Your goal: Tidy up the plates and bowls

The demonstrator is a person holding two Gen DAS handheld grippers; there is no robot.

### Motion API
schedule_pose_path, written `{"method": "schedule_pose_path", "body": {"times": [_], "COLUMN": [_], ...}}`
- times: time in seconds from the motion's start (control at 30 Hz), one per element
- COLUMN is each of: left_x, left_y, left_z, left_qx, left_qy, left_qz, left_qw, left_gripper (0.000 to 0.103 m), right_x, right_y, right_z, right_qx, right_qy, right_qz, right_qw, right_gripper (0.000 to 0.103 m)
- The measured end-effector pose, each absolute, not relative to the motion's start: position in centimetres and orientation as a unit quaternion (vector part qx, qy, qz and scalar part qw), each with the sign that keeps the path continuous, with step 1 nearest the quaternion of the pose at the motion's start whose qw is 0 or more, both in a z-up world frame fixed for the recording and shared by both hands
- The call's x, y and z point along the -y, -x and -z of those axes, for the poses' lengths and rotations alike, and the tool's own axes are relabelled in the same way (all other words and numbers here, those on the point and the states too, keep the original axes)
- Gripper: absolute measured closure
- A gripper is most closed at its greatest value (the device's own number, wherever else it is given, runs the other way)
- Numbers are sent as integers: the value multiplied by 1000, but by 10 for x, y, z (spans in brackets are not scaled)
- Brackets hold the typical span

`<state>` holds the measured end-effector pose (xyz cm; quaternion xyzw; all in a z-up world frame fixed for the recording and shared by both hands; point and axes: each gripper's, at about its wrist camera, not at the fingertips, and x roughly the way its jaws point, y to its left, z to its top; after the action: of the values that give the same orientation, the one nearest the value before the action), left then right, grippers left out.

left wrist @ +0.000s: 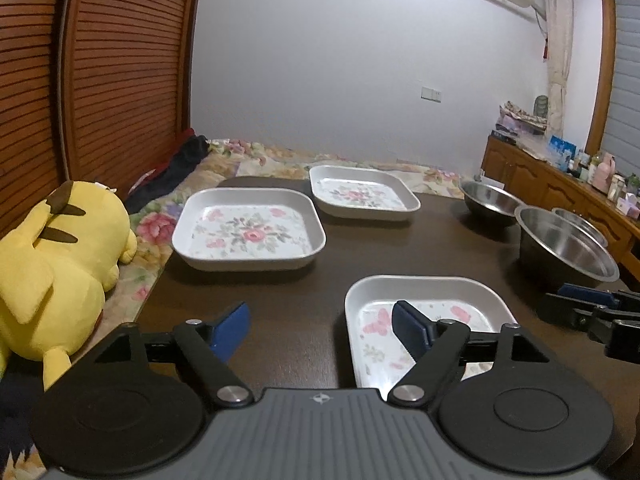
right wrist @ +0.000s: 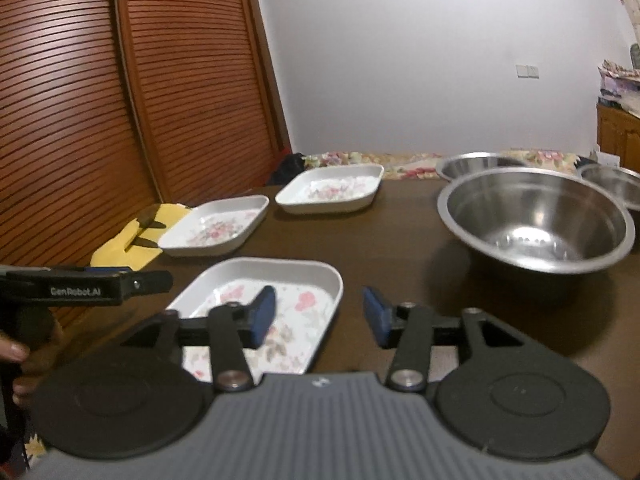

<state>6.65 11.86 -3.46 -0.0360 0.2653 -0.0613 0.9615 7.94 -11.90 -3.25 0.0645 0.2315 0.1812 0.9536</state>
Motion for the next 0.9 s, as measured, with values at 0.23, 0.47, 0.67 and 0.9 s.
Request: {"method": "schedule_pose_path", "body": {"times": [0.23, 0.47, 0.67, 0.9], "left_x": [-118, -120, -129, -148], "left_y": [-68, -71, -76, -96], "left_z": [25, 16, 12, 8], "left_qx": [-252, -237, -229, -224], "left_qy": [32, 31, 28, 24], "left_qz": [58, 53, 41, 27], "left_qw": [966, 970, 972, 974], "left_gripper": [5, 4, 4, 4], "right_x": [115, 110, 101, 90], "right_y": [-82, -86, -95, -118], "right_z": [21, 16, 8, -15], "right_qx": [-214, -202, -208, -214], "right_qy": [-49, -38, -19, -15], "right_qz": [-192, -198, -206, -230], "right_qw": [957, 958, 956, 949], "right_gripper": [17, 0, 0, 0]}}
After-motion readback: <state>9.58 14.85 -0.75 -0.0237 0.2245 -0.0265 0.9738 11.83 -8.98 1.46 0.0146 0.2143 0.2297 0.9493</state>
